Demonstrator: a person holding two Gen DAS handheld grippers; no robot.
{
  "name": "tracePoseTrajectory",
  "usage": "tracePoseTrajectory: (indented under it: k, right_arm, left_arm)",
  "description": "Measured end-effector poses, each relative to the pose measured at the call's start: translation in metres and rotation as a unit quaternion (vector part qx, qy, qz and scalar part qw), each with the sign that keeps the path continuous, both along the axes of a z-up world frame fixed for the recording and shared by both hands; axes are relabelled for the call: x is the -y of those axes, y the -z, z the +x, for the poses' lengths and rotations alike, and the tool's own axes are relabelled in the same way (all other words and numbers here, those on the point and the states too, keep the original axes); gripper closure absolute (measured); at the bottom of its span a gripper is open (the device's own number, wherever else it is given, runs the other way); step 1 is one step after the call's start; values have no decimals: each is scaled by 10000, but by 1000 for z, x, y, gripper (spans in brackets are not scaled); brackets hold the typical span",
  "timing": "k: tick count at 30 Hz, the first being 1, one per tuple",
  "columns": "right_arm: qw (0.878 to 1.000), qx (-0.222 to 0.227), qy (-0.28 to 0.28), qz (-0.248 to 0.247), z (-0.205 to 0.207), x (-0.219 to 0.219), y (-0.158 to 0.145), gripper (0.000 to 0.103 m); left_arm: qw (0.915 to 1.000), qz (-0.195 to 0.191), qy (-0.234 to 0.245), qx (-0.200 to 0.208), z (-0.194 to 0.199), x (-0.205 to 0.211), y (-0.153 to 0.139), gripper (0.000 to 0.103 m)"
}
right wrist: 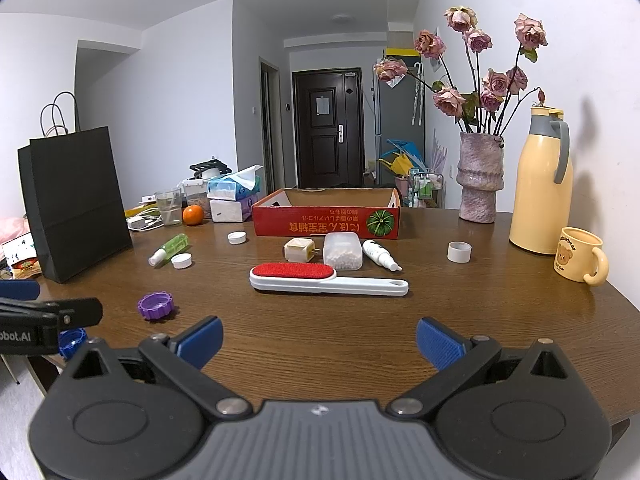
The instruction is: Organize rigid objects
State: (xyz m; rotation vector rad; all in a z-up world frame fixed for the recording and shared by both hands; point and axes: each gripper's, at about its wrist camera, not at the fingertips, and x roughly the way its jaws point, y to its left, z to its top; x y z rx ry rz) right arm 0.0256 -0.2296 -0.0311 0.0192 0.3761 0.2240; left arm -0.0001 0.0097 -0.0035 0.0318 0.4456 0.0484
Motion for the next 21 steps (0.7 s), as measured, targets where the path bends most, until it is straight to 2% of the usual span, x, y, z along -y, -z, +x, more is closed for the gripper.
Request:
tracePoseTrajectory:
  k: [21]
  right_arm:
    - [9999, -161, -23, -33, 8, -5, -1, 0]
  left_arm:
    - [9997, 36, -168, -187, 3, -11, 9, 0]
